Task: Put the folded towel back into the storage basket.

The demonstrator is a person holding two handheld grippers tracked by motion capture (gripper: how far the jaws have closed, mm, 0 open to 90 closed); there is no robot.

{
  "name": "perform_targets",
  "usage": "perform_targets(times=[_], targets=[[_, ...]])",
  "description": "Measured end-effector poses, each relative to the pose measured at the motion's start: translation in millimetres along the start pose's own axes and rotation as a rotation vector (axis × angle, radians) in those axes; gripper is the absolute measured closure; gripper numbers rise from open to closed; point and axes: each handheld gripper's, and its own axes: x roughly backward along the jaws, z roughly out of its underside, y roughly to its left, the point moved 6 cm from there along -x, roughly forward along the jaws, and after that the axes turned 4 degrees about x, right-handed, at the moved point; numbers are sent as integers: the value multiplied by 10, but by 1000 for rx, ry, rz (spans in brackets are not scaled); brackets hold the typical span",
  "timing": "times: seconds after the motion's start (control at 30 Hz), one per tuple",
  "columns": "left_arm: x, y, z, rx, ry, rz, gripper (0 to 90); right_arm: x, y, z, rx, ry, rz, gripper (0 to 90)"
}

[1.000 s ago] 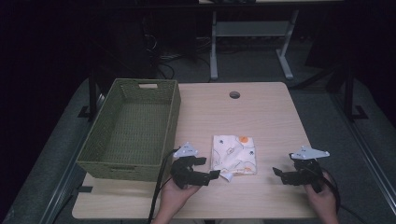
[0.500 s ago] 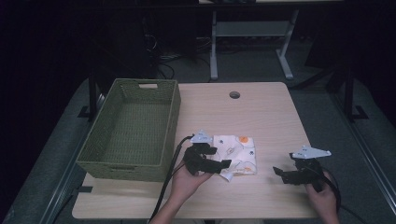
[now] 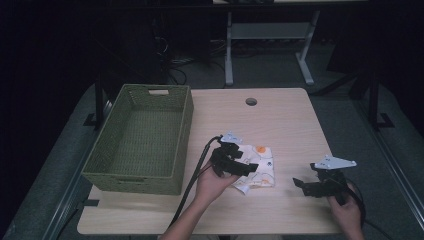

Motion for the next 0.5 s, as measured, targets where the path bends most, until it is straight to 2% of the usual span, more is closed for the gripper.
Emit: perform_targets(times=[0.2, 0.5], targets=[[-129, 31, -77, -1, 22, -2, 264, 4, -13, -1, 1, -2, 0, 139], [-331, 90, -94, 3, 62, -12, 281, 7, -12, -1, -2, -5, -7, 139]])
